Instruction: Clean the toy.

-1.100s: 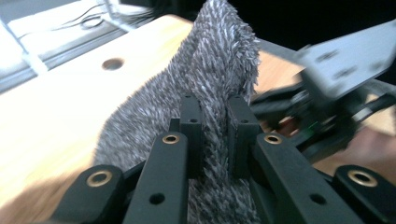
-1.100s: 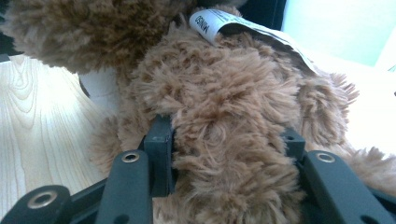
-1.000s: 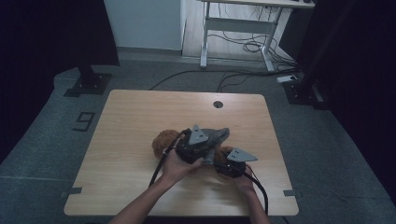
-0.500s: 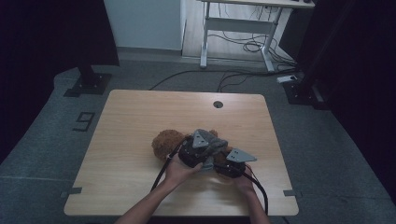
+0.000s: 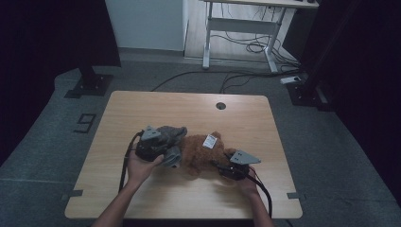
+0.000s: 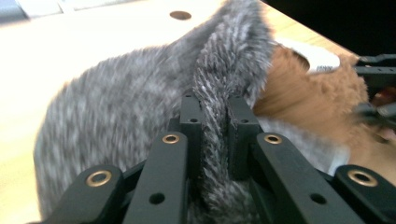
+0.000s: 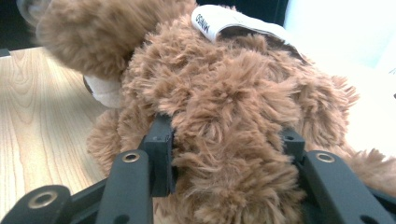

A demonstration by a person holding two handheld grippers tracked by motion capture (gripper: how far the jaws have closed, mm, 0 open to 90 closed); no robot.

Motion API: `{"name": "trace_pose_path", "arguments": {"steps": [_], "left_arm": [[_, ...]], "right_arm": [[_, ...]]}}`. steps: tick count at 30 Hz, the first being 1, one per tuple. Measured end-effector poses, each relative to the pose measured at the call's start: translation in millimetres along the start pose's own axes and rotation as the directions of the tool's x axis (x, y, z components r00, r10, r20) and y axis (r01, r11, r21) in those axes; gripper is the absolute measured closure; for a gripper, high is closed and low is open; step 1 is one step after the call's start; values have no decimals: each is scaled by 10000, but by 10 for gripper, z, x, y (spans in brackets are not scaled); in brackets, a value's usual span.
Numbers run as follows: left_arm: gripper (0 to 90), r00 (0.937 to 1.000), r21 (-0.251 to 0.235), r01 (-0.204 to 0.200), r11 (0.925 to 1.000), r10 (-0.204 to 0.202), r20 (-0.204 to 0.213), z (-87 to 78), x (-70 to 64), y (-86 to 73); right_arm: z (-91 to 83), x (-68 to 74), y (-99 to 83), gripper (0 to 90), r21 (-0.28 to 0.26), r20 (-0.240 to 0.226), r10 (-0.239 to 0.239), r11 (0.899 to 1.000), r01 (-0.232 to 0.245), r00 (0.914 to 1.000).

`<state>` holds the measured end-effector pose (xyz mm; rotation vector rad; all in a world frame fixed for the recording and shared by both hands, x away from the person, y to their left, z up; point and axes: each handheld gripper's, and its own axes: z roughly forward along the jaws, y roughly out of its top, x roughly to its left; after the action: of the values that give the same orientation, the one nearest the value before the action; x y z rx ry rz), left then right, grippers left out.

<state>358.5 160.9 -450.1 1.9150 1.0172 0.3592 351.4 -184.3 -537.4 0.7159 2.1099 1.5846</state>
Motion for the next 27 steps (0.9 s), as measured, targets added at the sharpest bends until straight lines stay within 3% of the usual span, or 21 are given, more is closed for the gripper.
{"name": "trace_pose_path", "arguments": {"steps": [8,12,14,20,24,27], "left_arm": [[794,9957,52,-215,9998,219,-895,-131,111,-87],[793,9909,-4,64,10000,-64,-1346,-198,223,-97],[793,9916,-11,177,9998,-177,-1284,-208,246,-87],[791,9916,-81,-735,9973,722,-1077,-119,-35,127],[785,9876,12,-1335,9911,1331,-834,63,-235,336],[784,9921,301,-1135,9931,1150,-510,252,-248,422]], "right_arm": [[-2,10,1,534,6,50,12,10000,-12,10000],[-3,-4,0,534,-10,8,86,10000,-86,10000],[-4,-9,0,533,-15,1,95,10000,-95,10000],[-4,-17,0,529,-40,1,102,9999,-102,9999],[-9,12,8,522,-67,30,-223,9997,223,9997],[-15,24,14,506,-104,51,-431,9990,431,9991]]}}
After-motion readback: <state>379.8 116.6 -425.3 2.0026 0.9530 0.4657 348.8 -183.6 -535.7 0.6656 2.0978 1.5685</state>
